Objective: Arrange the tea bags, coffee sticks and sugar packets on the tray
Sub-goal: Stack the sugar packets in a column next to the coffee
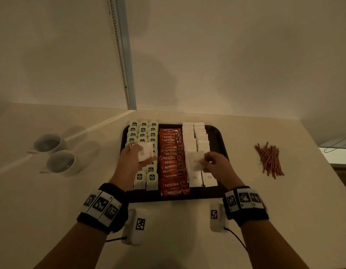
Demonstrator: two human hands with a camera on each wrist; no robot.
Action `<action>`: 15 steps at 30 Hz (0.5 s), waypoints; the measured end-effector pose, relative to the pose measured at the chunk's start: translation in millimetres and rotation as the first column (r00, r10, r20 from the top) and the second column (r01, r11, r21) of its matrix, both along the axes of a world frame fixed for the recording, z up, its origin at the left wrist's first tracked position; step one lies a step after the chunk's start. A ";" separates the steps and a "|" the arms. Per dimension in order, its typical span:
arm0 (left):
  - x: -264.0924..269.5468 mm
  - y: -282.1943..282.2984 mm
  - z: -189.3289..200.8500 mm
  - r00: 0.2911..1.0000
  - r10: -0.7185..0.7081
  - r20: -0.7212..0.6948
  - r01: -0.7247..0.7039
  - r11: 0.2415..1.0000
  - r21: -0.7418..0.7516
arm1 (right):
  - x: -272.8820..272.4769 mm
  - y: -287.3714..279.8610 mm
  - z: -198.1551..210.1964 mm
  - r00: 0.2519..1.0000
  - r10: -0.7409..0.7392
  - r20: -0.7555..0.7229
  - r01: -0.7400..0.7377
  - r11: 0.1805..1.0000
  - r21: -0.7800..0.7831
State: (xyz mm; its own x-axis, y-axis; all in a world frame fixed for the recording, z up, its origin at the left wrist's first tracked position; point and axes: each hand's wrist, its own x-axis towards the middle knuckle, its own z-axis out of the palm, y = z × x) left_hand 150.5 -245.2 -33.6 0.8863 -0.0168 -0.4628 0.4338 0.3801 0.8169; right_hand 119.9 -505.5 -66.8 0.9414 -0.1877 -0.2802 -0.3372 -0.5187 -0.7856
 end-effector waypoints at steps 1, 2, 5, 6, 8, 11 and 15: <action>-0.4 4.0 -2.6 1.000 0.014 -0.010 -0.014 1.000 -0.003 | -6.8 -6.9 -9.9 0.999 0.003 -0.045 -0.006 0.998 -0.059; -0.9 6.9 -4.0 1.000 0.025 -0.018 -0.025 1.000 -0.010 | -13.8 -11.5 -18.2 0.996 0.003 -0.089 -0.012 0.995 -0.102; -1.0 8.7 -3.3 0.998 0.050 -0.034 -0.051 0.998 -0.044 | -29.4 -16.2 -38.4 0.977 -0.029 -0.209 -0.005 0.987 -0.160; -1.0 8.0 -2.7 0.998 0.054 -0.038 -0.056 0.997 -0.047 | -32.3 -15.8 -42.7 0.970 -0.048 -0.237 0.014 0.989 -0.145; -1.0 5.3 -1.3 0.998 0.054 -0.038 -0.056 0.997 -0.052 | -35.4 -13.5 -48.2 0.962 -0.075 -0.263 0.051 0.994 -0.095; -0.5 1.9 1.0 0.998 0.057 -0.041 -0.060 0.996 -0.064 | -35.8 -8.4 -52.8 0.961 -0.085 -0.262 0.069 0.995 -0.070; -0.9 -0.9 1.2 0.994 0.069 -0.088 -0.076 0.993 -0.089 | -34.9 -0.7 -58.7 0.968 -0.113 -0.224 0.084 0.987 -0.135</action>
